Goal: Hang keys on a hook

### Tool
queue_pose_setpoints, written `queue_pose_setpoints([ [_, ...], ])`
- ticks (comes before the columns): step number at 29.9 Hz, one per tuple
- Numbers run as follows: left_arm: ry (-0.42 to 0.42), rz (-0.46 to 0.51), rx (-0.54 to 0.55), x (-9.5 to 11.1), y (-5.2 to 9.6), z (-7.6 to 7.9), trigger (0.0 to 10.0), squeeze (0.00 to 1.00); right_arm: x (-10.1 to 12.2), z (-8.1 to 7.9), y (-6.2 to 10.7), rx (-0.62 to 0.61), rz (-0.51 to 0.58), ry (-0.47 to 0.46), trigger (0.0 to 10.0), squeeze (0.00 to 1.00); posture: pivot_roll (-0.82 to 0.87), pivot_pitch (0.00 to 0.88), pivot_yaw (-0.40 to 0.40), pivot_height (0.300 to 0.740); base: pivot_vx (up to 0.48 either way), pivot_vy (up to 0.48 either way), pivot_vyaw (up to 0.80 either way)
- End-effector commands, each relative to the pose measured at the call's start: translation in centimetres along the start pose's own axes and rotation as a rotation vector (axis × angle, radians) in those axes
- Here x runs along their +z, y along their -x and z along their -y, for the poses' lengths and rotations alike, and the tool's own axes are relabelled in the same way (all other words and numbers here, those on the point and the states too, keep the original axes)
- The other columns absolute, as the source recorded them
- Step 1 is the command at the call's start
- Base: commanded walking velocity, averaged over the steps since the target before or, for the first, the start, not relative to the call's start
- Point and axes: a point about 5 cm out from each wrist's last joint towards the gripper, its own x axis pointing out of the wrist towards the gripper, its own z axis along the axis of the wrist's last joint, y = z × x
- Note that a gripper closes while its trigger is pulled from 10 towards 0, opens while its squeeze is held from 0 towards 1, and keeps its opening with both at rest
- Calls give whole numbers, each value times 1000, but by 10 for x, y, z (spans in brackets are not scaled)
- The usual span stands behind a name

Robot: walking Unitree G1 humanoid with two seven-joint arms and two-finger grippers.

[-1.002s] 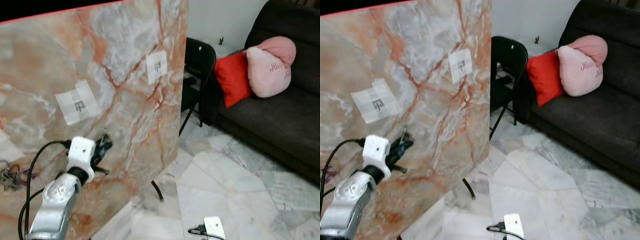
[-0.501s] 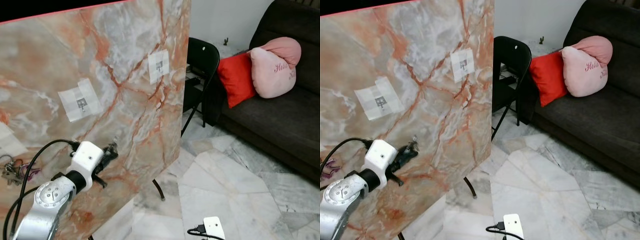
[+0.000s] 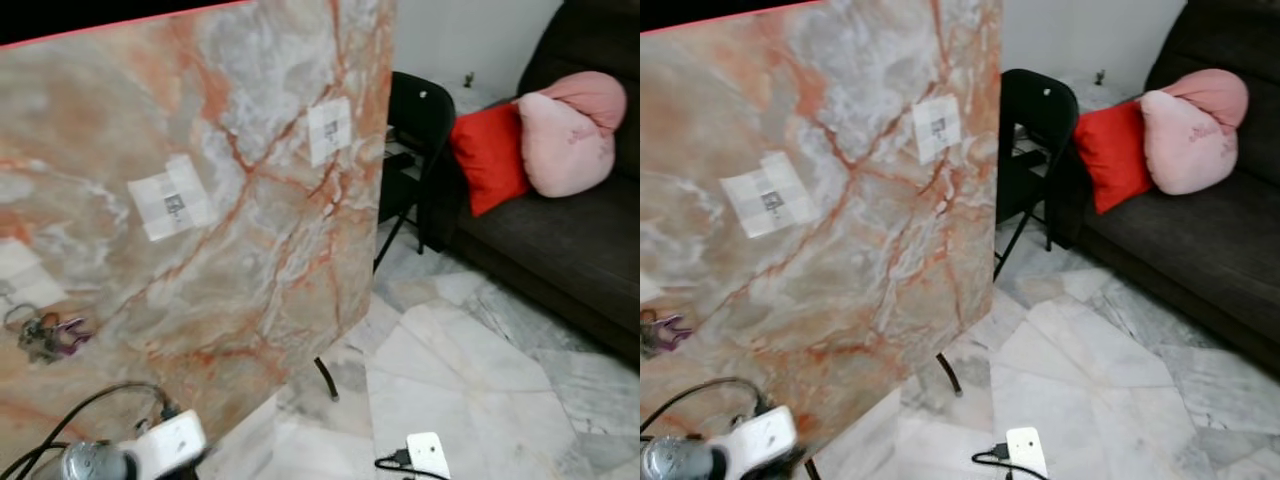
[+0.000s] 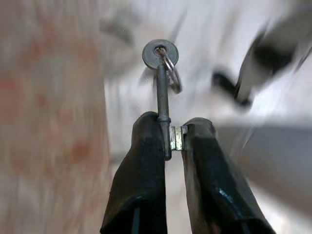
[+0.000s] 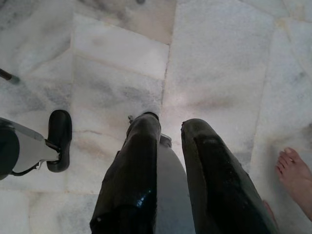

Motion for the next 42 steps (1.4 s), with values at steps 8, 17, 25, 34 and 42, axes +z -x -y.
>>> queue_pose_setpoints([
  [8, 171, 247, 41, 26, 10, -11, 10000, 0, 0, 3, 0, -7, -2, 5, 10000, 0, 100, 0, -26, 728, 0, 0, 0],
  [17, 209, 432, 86, 60, 21, -21, 10000, 0, 0, 4, 0, -7, -2, 10, 10000, 0, 102, 0, -30, 728, 0, 0, 0],
  [25, 185, 479, 171, 73, 24, -32, 10000, 0, 1, 4, 0, -6, -1, 13, 10000, 0, 99, 0, -30, 728, 0, 0, 0],
  [34, -11, 426, 361, 88, 24, -53, 10000, 0, 1, 4, 0, -6, 0, 18, 10000, 0, 97, 0, -30, 728, 0, 0, 0],
  [42, -223, 367, 539, 99, 29, -71, 10000, 0, 2, 4, 0, -7, 4, 21, 10000, 0, 99, 0, -32, 728, 0, 0, 0],
])
